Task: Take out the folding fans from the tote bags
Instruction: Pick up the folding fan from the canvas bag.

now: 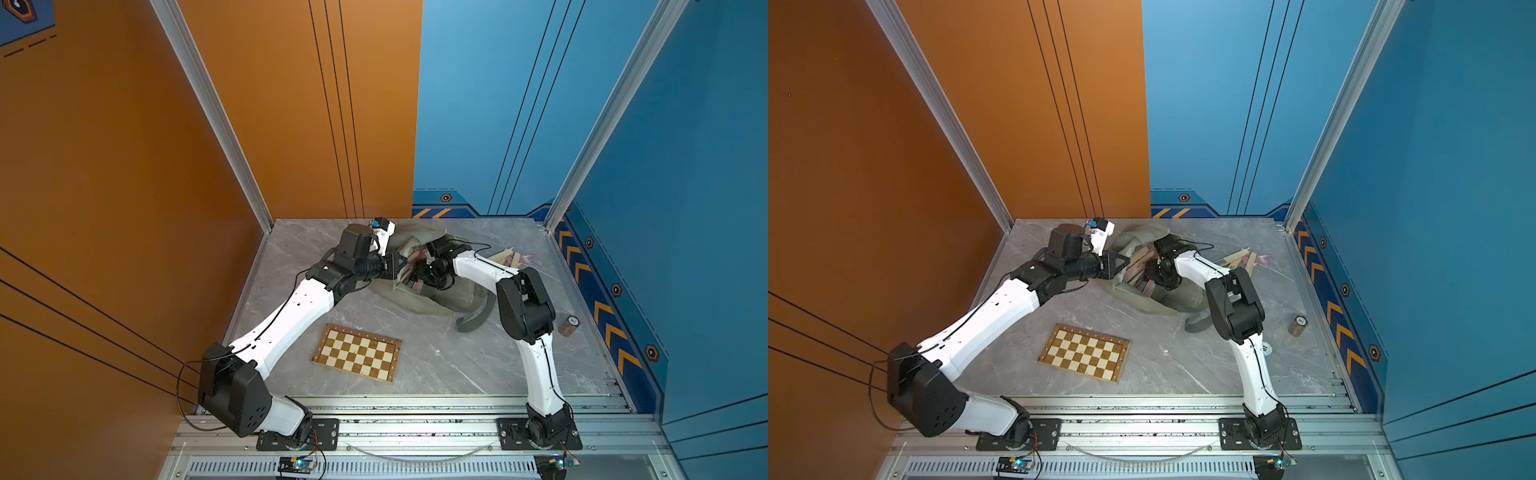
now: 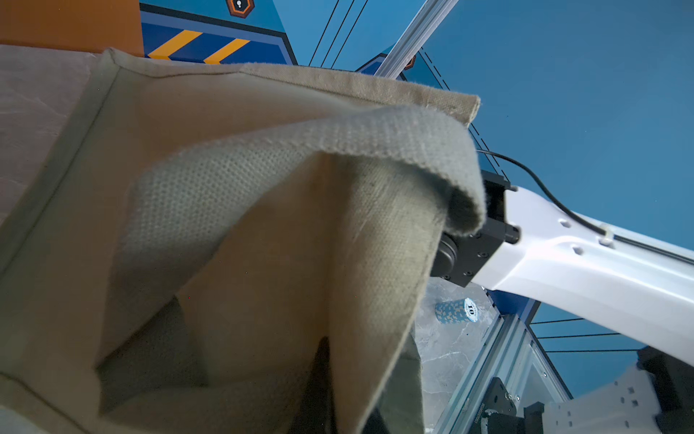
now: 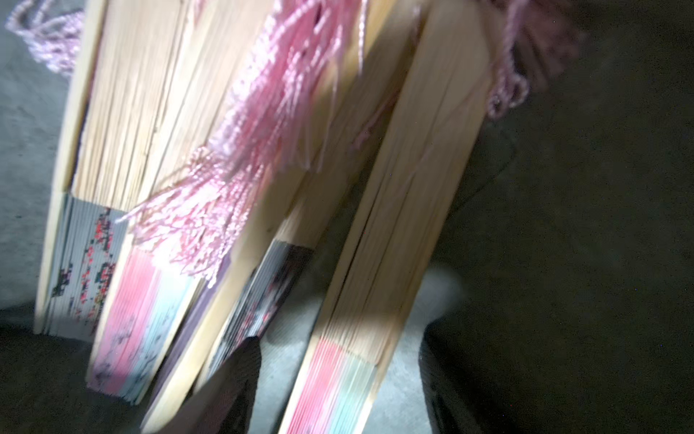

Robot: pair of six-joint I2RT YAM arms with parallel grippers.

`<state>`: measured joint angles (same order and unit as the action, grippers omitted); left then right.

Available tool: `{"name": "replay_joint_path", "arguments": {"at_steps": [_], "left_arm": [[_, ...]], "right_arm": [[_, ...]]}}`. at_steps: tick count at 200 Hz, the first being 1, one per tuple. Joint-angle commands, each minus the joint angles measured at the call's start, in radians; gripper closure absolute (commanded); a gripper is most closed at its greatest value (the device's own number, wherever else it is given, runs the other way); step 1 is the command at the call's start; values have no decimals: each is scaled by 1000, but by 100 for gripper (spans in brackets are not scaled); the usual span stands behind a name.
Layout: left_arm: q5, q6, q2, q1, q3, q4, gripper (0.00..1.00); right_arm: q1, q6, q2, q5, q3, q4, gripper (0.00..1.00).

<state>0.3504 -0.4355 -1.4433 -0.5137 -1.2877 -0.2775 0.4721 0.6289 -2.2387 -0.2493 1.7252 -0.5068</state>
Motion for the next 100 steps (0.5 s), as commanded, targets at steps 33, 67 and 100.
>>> {"name": "replay_joint_path", "arguments": {"at_steps": [33,67,100], "left_arm": [[-35,-10,32,-40,15,3,100],[-106,17,14,-91,-17,-6,100],[-142,15,-9,-134,-23,20,100]], "right_arm": [[-18,13,-112,89,0,-117,36],[-53,26,-133,87,-6,-137,44],[-96,27,-137,83,-31,-144,56]]}}
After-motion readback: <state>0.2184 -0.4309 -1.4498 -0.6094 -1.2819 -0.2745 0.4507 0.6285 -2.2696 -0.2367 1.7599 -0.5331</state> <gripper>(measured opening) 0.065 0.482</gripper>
